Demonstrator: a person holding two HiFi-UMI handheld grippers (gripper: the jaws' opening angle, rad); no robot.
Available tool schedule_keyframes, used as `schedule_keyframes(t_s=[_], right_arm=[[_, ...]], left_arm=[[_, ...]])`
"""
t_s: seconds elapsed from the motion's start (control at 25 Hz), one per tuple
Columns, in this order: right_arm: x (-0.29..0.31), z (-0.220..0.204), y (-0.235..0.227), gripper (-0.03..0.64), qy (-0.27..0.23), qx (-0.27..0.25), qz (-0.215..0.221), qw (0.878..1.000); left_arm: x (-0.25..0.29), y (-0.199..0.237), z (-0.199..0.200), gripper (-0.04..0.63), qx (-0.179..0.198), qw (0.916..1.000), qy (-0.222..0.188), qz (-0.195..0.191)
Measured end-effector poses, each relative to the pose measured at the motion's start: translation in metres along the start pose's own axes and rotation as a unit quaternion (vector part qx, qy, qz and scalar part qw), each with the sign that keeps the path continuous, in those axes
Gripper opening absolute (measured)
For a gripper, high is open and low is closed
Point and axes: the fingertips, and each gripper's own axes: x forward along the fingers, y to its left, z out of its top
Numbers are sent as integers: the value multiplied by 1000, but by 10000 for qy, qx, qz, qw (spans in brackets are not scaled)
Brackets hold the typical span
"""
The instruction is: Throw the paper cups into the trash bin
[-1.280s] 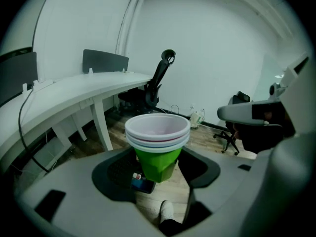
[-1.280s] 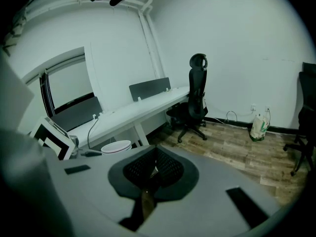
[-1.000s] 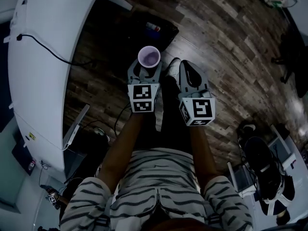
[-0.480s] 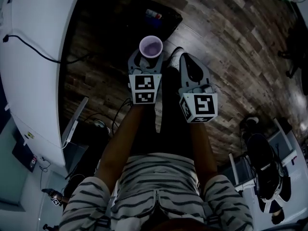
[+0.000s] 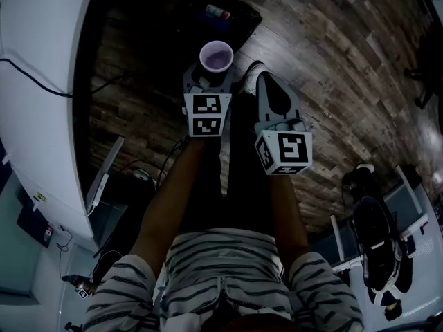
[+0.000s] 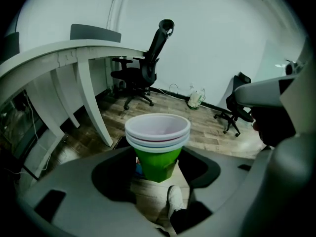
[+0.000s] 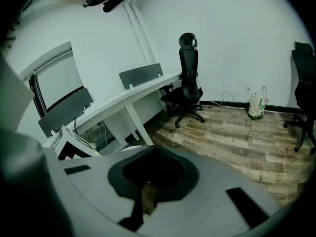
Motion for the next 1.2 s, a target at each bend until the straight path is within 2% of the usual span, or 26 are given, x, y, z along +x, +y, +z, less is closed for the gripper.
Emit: schedule_keyframes(t_s=[0.28, 0.48, 0.6, 0.88, 1.04, 1.2], right_arm=[[6, -11, -8, 9, -8, 111, -29, 9999], [11, -19, -12, 9, -1, 184, -31, 9998], [12, -23, -17, 9, -9, 232, -65, 9997], [16, -25, -23, 9, 11, 290, -135, 9995], [18, -23, -25, 9, 10, 291, -130, 9995], [22, -26, -26, 9, 42, 301, -124, 9995]], left_arm=[[28, 7, -12, 281, 209, 9994, 248, -108], [47, 23, -24, 281, 26, 9991, 417, -65], [58, 26, -30, 281, 43, 9988, 489, -80], [87, 24, -41, 282, 141, 9973, 660, -288], [109, 21, -52, 282, 29, 9943, 911, -546], [127, 27, -58, 282, 136, 9927, 1060, -564]])
